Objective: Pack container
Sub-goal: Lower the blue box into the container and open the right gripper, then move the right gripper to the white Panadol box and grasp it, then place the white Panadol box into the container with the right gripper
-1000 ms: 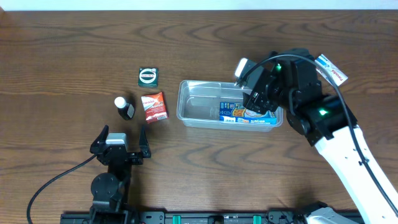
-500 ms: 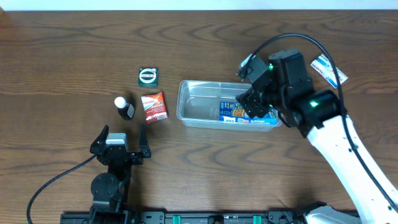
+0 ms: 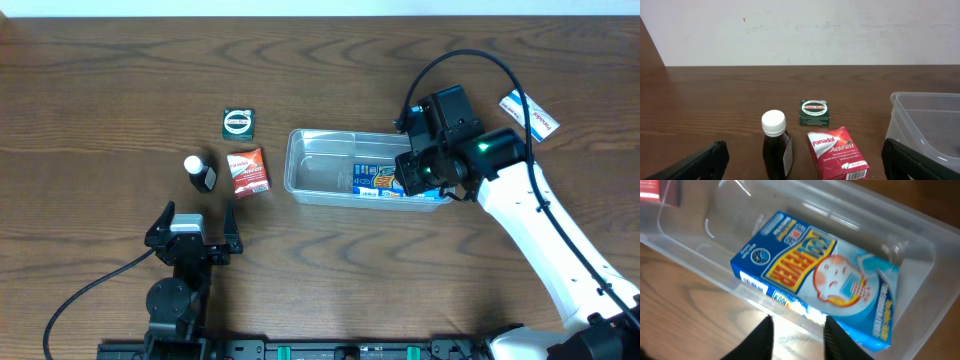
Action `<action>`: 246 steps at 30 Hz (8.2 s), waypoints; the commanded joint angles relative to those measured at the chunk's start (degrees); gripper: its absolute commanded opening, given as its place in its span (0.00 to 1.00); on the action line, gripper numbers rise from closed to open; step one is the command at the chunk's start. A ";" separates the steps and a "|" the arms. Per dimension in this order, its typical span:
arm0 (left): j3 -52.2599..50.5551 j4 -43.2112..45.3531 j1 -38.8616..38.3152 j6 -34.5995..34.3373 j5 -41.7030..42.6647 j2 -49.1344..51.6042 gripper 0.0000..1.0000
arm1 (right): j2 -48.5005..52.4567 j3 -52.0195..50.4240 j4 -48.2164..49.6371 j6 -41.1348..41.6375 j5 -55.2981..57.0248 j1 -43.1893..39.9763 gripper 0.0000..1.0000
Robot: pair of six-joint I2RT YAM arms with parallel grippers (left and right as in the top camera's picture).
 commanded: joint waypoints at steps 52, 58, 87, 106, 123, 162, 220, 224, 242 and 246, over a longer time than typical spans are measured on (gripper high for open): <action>-1.38 -1.86 0.37 0.35 -0.90 -0.35 0.98 | 11.96 23.12 5.62 -14.45 13.77 -26.14 0.99; -1.38 -1.86 0.37 0.35 -0.90 -0.35 0.98 | 19.45 23.12 11.28 -21.29 11.23 -32.68 0.99; -1.38 -1.86 0.37 0.35 -0.90 -0.35 0.98 | 42.53 23.12 23.71 -34.05 4.50 -39.34 0.99; -1.38 -1.86 0.35 0.35 -0.90 -0.35 0.98 | 43.76 23.12 16.61 -23.78 4.52 -39.32 0.56; -1.38 -1.86 0.37 0.35 -0.90 -0.35 0.98 | 43.76 23.15 14.67 -20.94 8.44 -39.17 0.36; -1.38 -1.86 0.37 0.35 -0.90 -0.35 0.98 | 28.04 23.39 14.58 -25.35 4.81 -35.17 0.38; -1.38 -1.86 0.37 0.35 -0.90 -0.35 0.98 | 12.22 24.57 -19.71 -56.04 -25.03 -11.28 0.79; -1.38 -1.86 0.37 0.35 -0.90 -0.35 0.98 | 11.47 31.95 -20.90 -47.56 -20.52 -12.17 0.99; -1.38 -1.70 0.35 0.35 -0.92 -0.35 0.98 | 11.21 39.04 -12.13 0.07 8.63 -36.41 0.99; -1.38 -1.73 0.35 0.35 -0.92 -0.35 0.98 | 11.21 39.04 -12.13 0.07 8.63 -39.08 0.99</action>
